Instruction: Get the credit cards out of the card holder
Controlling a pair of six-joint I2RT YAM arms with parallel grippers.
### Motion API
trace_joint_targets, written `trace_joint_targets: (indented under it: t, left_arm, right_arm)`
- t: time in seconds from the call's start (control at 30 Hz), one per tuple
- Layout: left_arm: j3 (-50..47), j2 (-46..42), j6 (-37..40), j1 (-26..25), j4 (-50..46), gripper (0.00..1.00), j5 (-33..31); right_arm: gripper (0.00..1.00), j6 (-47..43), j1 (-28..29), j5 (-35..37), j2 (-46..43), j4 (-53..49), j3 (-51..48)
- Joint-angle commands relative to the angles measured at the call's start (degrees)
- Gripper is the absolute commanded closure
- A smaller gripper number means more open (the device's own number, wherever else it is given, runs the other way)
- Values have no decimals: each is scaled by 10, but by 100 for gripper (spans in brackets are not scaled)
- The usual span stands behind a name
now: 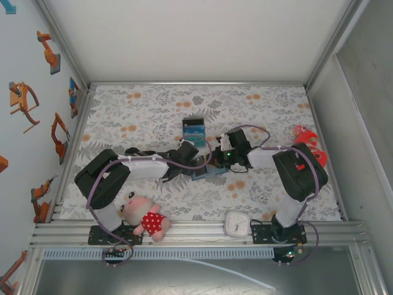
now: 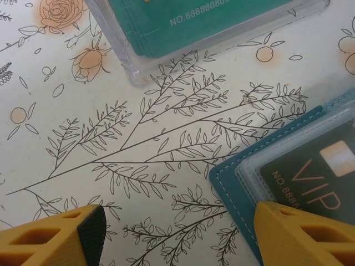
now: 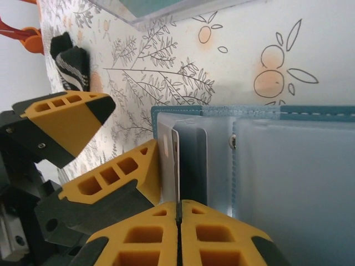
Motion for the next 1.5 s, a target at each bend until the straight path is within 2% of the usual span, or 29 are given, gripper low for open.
trace_joint_targets:
  t: [0.0,0.07,0.37,0.87,1.07,1.2,1.47]
  left_arm:
    - [7,18,14,-5,-44,29,-2]
    - [7,18,14,-6,-44,29,-3]
    - [5,18,14,-6,-45,30,-8]
    - [3,10,25,-6,-33,32,-5]
    - [6,-9,33,-6,-21,27,4]
    - [22,-20,37,-8,-18,20,18]
    - [60,-10,47,-22,-5,14,7]
  right_arm:
    - [97,5,-4,-18,-17,27,-9]
    - [100,5,-6,-16,-17,27,-11]
    - [100,-5,-23,-4,-25,16,-17]
    - [100,-64,-30,63,-38,-90,8]
    - [100,-67,-30,63,-33,-95,16]
    - [100,-61,-30,58,-30,-86,13]
    - [100,-58,-30,54,-21,-78,11]
